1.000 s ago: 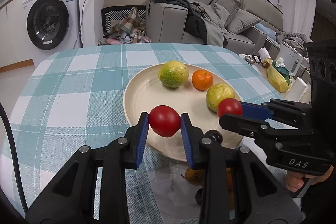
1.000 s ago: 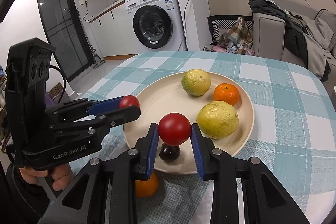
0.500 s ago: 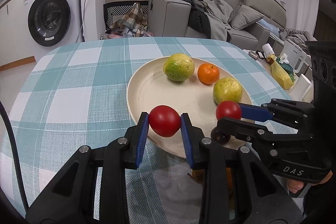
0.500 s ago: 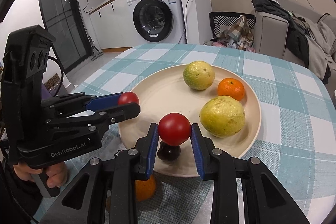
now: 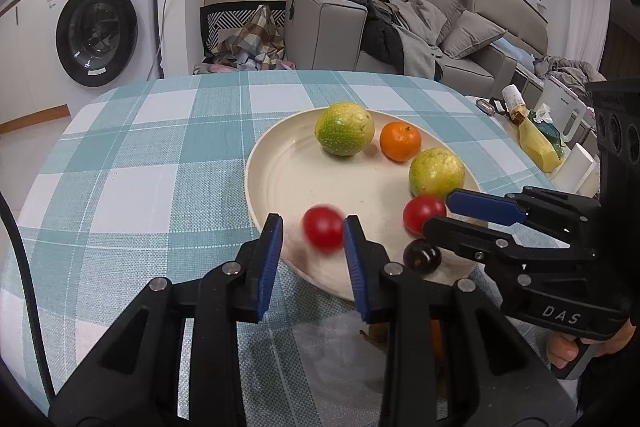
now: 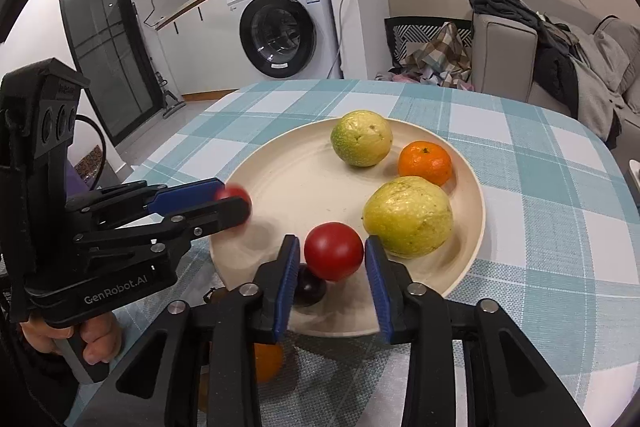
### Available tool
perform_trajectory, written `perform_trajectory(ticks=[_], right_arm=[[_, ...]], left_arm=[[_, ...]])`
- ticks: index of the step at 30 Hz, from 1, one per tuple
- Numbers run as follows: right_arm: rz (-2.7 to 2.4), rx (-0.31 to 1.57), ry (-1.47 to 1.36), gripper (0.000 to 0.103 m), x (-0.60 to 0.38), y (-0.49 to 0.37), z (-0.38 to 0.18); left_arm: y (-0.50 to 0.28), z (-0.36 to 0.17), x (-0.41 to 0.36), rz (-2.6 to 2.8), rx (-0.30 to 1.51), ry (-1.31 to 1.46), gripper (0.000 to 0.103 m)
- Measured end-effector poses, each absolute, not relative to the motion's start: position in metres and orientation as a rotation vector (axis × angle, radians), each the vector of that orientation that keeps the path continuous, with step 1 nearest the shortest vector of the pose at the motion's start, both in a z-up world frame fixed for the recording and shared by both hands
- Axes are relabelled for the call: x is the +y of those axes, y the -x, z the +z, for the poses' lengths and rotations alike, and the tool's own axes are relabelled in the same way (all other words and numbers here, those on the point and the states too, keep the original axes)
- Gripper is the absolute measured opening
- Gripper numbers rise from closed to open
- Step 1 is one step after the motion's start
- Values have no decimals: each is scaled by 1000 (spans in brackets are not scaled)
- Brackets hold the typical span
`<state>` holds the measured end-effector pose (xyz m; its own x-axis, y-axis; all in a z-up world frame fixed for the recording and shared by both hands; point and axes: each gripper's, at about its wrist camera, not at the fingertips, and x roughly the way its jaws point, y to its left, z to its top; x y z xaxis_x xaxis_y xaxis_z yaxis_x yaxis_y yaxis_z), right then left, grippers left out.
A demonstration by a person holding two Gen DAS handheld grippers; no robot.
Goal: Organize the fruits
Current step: 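Open both tools to drop the two red tomatoes onto the plate, then withdraw both open tools toward the remaining fruits beside the plate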
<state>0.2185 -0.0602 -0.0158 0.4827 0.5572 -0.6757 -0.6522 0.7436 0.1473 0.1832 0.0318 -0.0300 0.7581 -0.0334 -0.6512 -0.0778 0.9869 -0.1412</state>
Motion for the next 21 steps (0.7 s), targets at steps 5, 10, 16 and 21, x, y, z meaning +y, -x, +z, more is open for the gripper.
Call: perform_trajectory(ticks=[5,10,16,21], right_arm=[[712,718,131,56,-66,-213,-10],[712,680,148,79,-68,-205,-6],[680,658,153,94,-76,-198,-3],[658,652,138,103,-86,-196,-1]], left_arm=[[-181,-31,31,36,722,163,32],[-172,-26,32,53,683,176,70],[-161,-19,35,76,655,176,84],[-147,-15,35,86,640,183,100]])
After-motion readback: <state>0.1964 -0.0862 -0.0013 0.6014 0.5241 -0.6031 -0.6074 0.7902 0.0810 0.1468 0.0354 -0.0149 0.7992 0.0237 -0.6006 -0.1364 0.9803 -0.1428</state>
